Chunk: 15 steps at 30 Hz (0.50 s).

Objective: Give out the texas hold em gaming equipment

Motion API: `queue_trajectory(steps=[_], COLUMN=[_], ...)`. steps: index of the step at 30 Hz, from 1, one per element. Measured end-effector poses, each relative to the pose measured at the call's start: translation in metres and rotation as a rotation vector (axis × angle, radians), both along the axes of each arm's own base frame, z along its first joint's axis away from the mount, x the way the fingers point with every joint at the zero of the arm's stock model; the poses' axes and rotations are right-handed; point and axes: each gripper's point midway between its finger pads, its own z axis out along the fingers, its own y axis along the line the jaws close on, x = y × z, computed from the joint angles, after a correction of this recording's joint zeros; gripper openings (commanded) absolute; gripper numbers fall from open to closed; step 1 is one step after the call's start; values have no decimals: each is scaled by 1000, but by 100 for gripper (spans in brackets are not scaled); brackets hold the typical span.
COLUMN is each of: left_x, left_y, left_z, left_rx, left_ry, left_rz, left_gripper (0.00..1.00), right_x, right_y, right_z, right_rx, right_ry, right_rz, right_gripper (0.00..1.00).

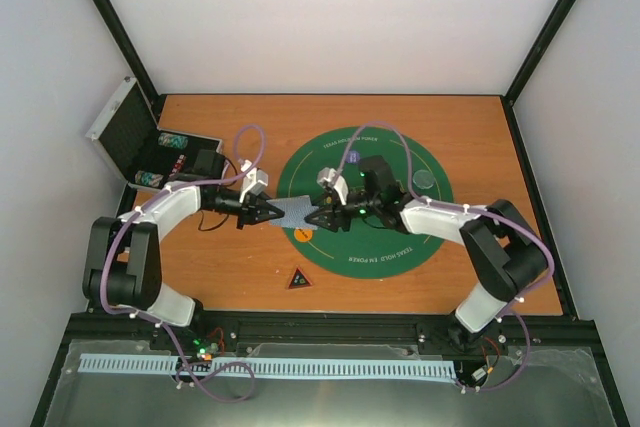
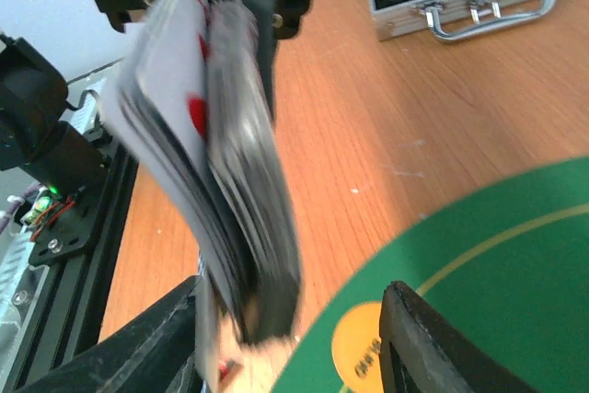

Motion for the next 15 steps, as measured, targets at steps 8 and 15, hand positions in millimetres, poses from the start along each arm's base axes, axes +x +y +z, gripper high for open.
queue_trajectory(steps=[8, 15], left_x=[-2, 1], left_y=[0, 0], left_z=[1, 1], left_rx=[-12, -17], left_ry=[7, 16], left_rz=[17, 32], left_gripper=[1, 1], right_x=[-3, -6], right_y=[-27, -27], right_z=[-1, 2], right_rx=[41, 79], right_ry=[38, 84], right_rz=[-97, -114], right_gripper=[23, 8])
